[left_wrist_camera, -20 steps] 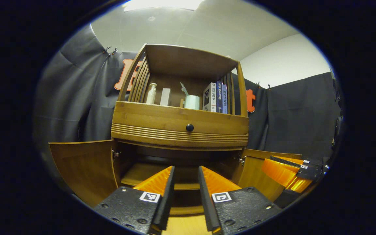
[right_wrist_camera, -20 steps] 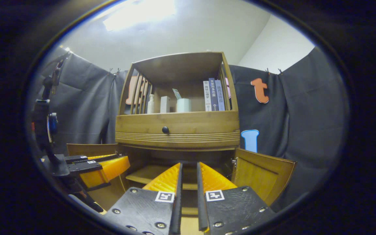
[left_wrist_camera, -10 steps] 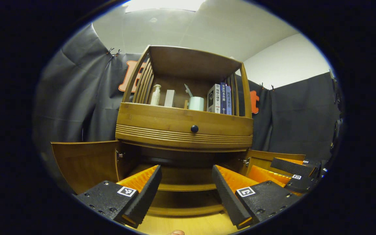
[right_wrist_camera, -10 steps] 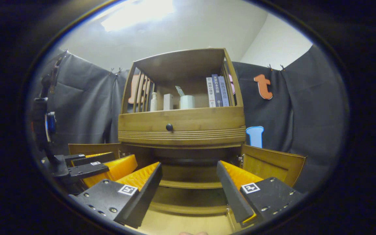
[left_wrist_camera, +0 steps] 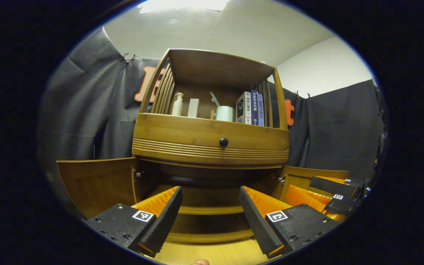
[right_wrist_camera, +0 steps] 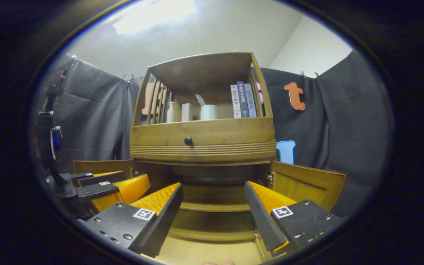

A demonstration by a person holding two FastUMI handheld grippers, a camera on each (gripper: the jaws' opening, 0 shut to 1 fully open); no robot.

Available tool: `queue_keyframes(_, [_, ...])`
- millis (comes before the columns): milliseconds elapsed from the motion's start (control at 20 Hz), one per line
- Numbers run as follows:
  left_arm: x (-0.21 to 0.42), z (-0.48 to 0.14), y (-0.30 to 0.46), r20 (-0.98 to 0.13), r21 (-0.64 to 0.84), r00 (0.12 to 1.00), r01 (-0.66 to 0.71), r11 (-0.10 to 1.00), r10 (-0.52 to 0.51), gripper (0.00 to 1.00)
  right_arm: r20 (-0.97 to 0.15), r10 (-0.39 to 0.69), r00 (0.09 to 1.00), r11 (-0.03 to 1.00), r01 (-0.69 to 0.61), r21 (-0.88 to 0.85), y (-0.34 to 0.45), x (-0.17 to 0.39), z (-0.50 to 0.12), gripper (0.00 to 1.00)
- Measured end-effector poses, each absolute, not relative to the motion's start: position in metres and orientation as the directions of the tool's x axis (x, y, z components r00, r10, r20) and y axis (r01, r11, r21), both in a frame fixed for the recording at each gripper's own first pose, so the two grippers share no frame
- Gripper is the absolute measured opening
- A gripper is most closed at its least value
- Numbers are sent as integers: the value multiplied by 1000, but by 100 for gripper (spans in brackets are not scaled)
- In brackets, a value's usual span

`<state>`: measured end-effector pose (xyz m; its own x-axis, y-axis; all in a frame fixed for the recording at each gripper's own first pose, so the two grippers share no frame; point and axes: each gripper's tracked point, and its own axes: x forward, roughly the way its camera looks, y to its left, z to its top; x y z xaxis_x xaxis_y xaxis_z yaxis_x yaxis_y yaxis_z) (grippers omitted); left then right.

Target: Open the right door of the double-door shoe cabinet with the right hand, and open the left door with the left hand.

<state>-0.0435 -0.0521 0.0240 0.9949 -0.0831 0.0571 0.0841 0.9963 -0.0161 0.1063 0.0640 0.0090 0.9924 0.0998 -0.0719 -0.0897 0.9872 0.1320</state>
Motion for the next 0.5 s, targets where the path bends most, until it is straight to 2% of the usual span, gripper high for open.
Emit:
queue_keyframes(200, [-40,23,-47,54,-16,995,89,996,-88,92,-74,79,994,988,-68,139,61,107,7,99])
queue_keyframes(250, [-41,24,-46,55,-18,994,91,996,-89,95,-74,73,995,988,-62,141,61,108,6,99])
queue_keyframes(350, [-39,23,-45,55,-20,994,95,995,-94,92,-73,60,995,988,-49,143,59,107,7,99])
queue_keyframes(400, [-38,23,-44,55,-21,994,99,995,-98,95,-71,54,996,989,-44,144,58,106,8,99])
queue_keyframes(450, [-38,23,-44,56,-22,993,104,994,-103,92,-68,48,997,989,-38,142,58,105,8,99])
queue_keyframes(500, [-36,23,-45,55,-23,992,112,993,-110,95,-64,43,997,990,-33,140,58,105,9,99])
